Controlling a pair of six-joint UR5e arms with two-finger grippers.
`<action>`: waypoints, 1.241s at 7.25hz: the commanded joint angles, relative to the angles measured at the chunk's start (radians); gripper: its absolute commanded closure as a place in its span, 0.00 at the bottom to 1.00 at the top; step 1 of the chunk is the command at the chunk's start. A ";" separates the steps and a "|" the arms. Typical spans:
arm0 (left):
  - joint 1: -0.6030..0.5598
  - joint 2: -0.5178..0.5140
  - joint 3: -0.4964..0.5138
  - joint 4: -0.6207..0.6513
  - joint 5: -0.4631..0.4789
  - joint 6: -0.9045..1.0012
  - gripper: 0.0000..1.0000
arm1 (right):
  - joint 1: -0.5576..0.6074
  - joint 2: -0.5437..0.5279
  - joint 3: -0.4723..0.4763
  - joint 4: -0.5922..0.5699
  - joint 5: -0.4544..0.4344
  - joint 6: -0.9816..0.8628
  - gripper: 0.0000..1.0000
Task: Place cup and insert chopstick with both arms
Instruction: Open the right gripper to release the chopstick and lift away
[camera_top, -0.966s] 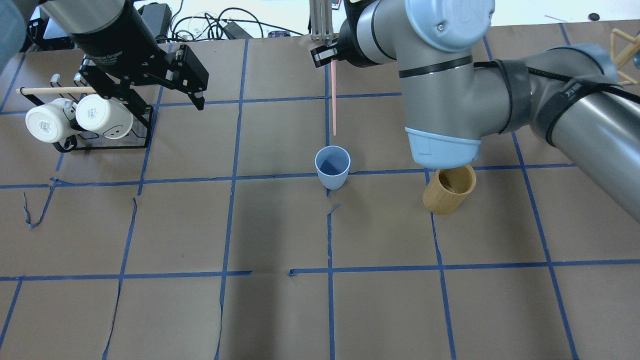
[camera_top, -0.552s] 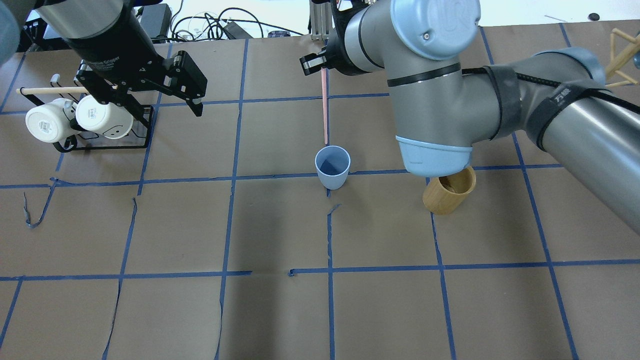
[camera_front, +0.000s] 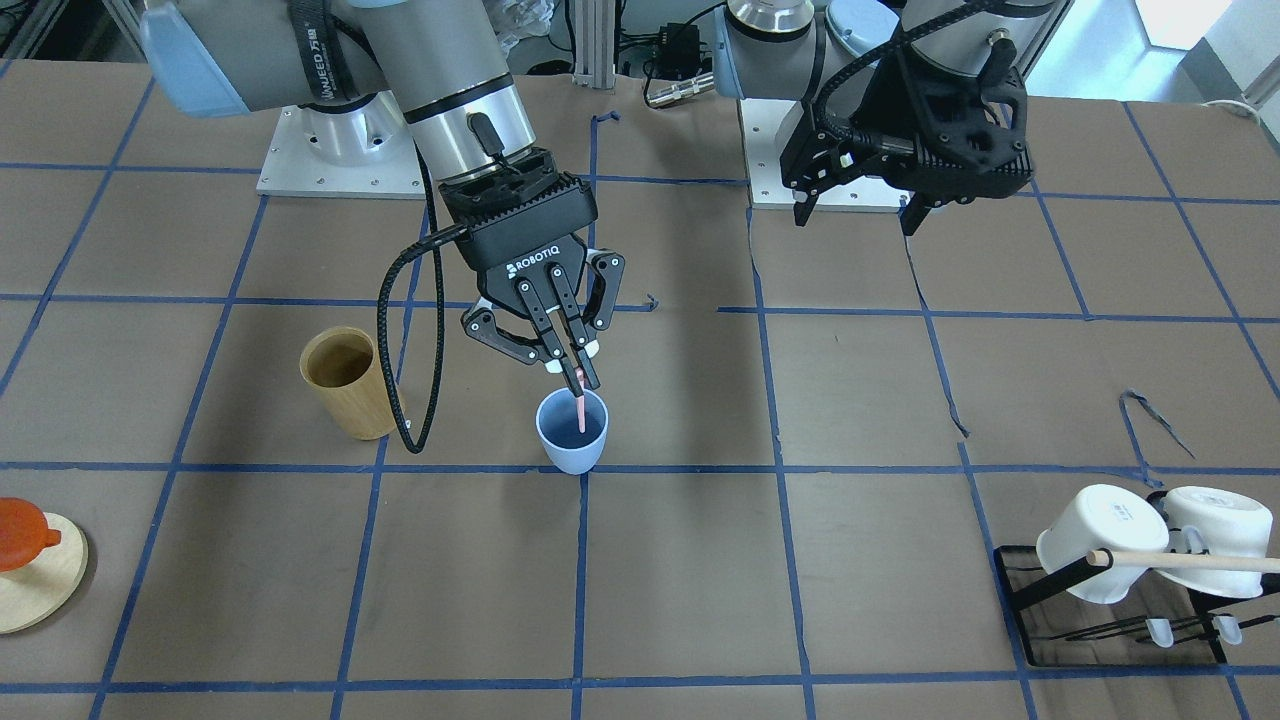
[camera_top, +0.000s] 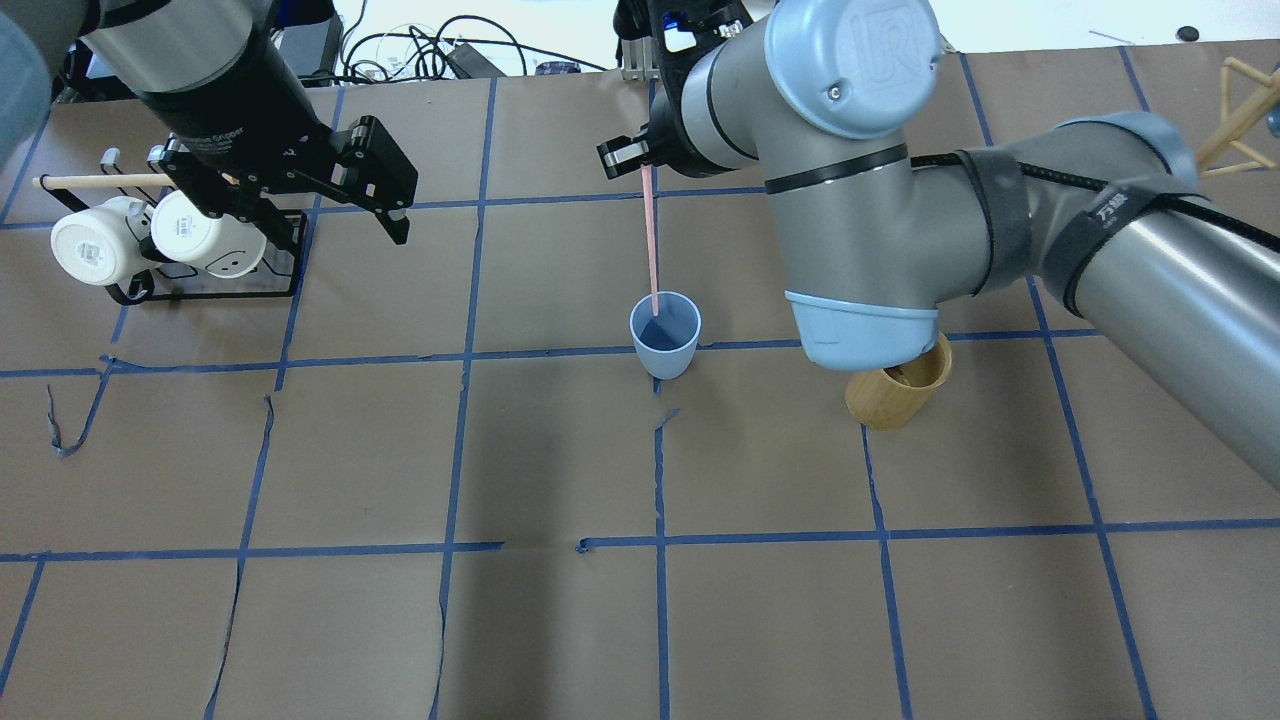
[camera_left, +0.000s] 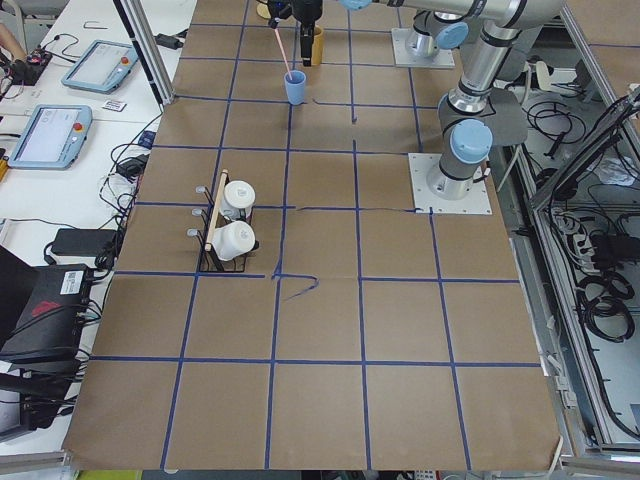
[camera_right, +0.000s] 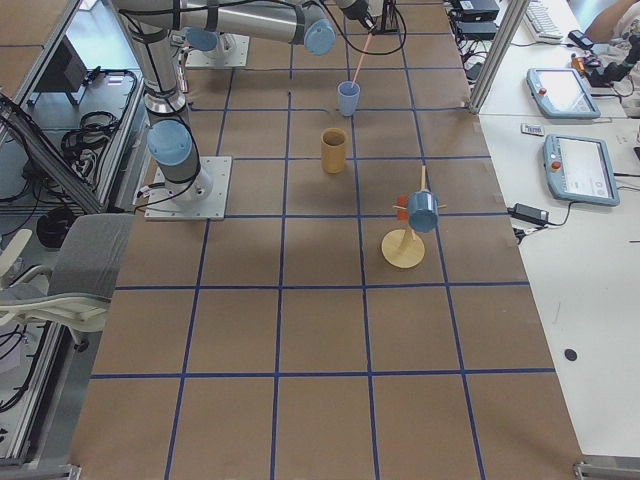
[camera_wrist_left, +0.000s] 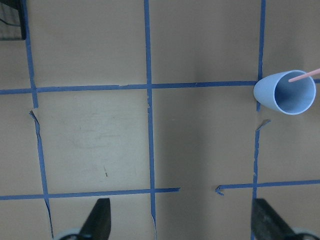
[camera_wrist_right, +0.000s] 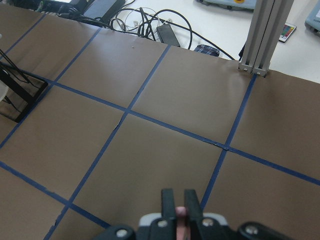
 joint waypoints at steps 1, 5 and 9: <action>0.000 0.001 0.000 0.010 0.000 0.054 0.00 | 0.001 -0.002 0.004 0.041 0.000 0.000 0.94; 0.002 0.002 0.000 0.021 0.003 0.057 0.00 | 0.001 -0.002 -0.002 0.052 0.000 0.002 0.00; 0.002 0.002 -0.001 0.019 0.003 0.057 0.00 | -0.018 -0.046 -0.181 0.547 -0.168 0.012 0.00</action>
